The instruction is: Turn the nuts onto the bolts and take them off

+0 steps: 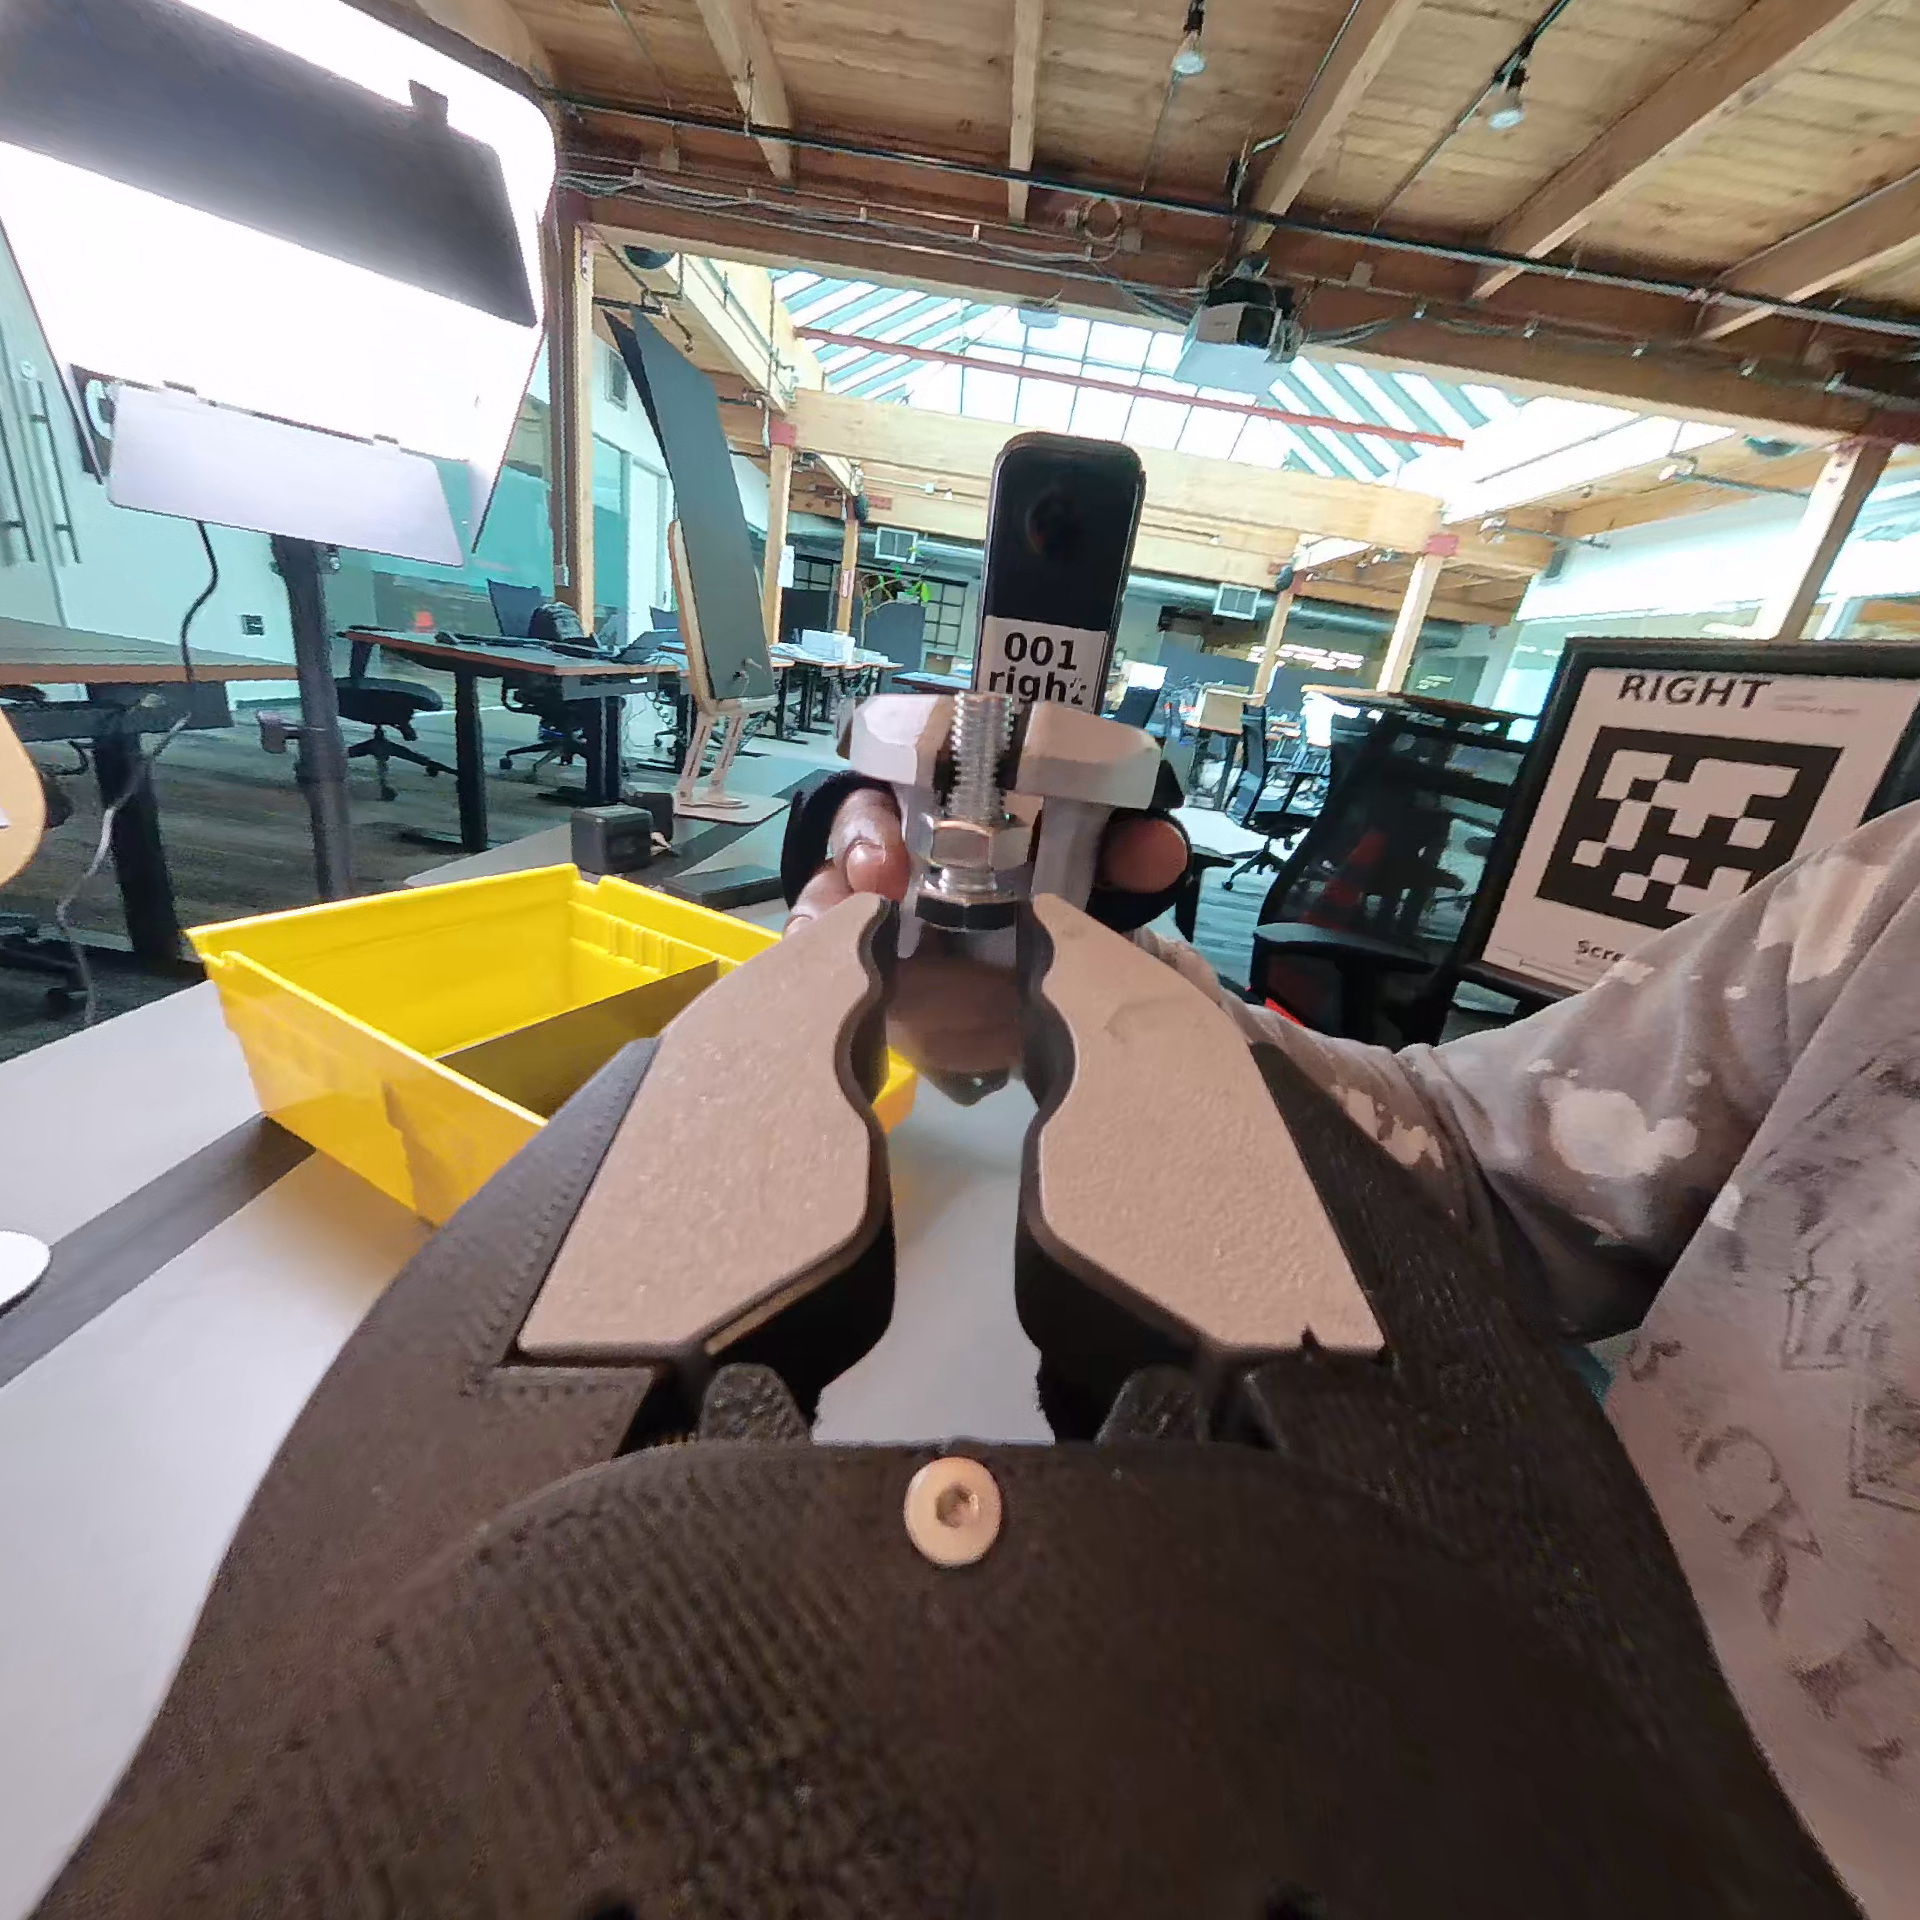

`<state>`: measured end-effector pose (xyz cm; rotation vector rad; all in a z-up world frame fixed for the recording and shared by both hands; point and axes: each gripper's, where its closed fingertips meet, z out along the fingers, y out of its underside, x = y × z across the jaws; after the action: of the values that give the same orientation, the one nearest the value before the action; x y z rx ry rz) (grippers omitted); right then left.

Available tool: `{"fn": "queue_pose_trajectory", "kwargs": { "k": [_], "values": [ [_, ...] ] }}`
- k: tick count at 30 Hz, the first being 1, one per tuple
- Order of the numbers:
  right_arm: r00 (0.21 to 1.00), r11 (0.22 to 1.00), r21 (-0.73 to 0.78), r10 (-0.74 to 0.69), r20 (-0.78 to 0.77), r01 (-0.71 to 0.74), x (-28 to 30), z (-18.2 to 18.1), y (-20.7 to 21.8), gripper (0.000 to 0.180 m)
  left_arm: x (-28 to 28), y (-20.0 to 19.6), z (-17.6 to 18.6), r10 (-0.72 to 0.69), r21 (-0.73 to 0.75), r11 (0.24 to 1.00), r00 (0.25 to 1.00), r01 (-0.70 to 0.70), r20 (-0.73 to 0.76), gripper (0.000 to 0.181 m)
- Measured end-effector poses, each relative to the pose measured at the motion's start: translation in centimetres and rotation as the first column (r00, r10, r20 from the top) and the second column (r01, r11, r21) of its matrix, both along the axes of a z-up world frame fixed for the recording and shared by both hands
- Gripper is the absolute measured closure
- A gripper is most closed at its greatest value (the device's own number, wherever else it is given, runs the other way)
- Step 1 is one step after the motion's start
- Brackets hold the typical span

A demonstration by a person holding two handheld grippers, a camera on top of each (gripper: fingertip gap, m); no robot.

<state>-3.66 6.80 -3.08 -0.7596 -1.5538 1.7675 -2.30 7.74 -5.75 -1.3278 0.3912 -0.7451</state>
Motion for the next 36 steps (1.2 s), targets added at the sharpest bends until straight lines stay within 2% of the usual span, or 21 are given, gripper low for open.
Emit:
{"fn": "queue_pose_trajectory", "kwargs": {
  "k": [5, 9, 14, 19, 20, 21, 22, 24, 26, 32, 35, 36],
  "values": [
    [1.000, 1.000, 0.002, 0.006, -0.011, -0.006, -0.1, -0.1, -0.2, 0.171, 0.1, -0.1, 0.0, -0.027, -0.011, 1.000, 1.000, 0.027, 0.012, 0.163],
    [1.000, 1.000, -0.021, -0.020, -0.010, 0.020, -0.3, 0.1, 0.2, 0.170, -0.4, 0.1, 0.2, 0.032, -0.002, 0.999, 0.999, -0.032, -0.011, 0.163],
    [0.993, 0.992, -0.055, -0.116, 0.015, 0.117, -1.3, 0.1, 1.4, 0.147, -2.7, 0.4, 0.9, 0.189, 0.047, 0.981, 0.982, -0.190, 0.022, 0.163],
    [0.983, 0.982, -0.074, -0.172, 0.066, 0.176, -2.6, -0.7, 1.6, 0.141, -2.8, 0.6, 0.8, 0.242, 0.072, 0.968, 0.970, -0.240, -0.015, 0.163],
    [0.983, 0.982, -0.073, -0.167, 0.072, 0.173, -2.6, -0.8, 1.6, 0.143, -2.8, 0.6, 0.7, 0.242, 0.064, 0.969, 0.970, -0.240, -0.017, 0.162],
    [0.984, 0.982, -0.074, -0.167, 0.070, 0.172, -2.5, -0.7, 1.9, 0.152, -3.1, 0.6, 0.8, 0.244, 0.065, 0.968, 0.970, -0.244, 0.001, 0.163],
    [0.970, 0.968, -0.078, -0.234, 0.069, 0.239, -2.5, -0.6, 3.2, 0.180, -3.2, 0.2, 1.1, 0.218, 0.082, 0.972, 0.975, -0.220, 0.033, 0.163],
    [0.942, 0.940, -0.069, -0.332, 0.049, 0.335, -2.2, -0.4, 5.6, 0.180, -3.4, -0.1, 1.7, 0.193, 0.085, 0.977, 0.979, -0.197, 0.060, 0.163],
    [0.938, 0.937, -0.061, -0.339, 0.065, 0.343, -1.9, -0.3, 6.0, 0.172, -3.6, -0.1, 1.7, 0.220, 0.100, 0.970, 0.975, -0.221, 0.024, 0.163],
    [0.976, 0.977, -0.038, -0.207, 0.069, 0.210, -2.4, -0.2, 1.1, 0.143, -3.0, 0.5, 0.7, 0.229, 0.075, 0.970, 0.973, -0.229, 0.015, 0.163],
    [0.973, 0.974, -0.026, -0.222, 0.061, 0.224, -2.4, -0.2, 1.6, 0.148, -2.9, 0.3, 1.0, 0.227, 0.086, 0.970, 0.974, -0.227, 0.013, 0.163],
    [0.962, 0.962, -0.053, -0.264, 0.069, 0.268, -2.4, 0.0, 2.7, 0.170, -3.0, 0.0, 1.3, 0.215, 0.105, 0.971, 0.976, -0.217, 0.028, 0.163]
  ]
}}
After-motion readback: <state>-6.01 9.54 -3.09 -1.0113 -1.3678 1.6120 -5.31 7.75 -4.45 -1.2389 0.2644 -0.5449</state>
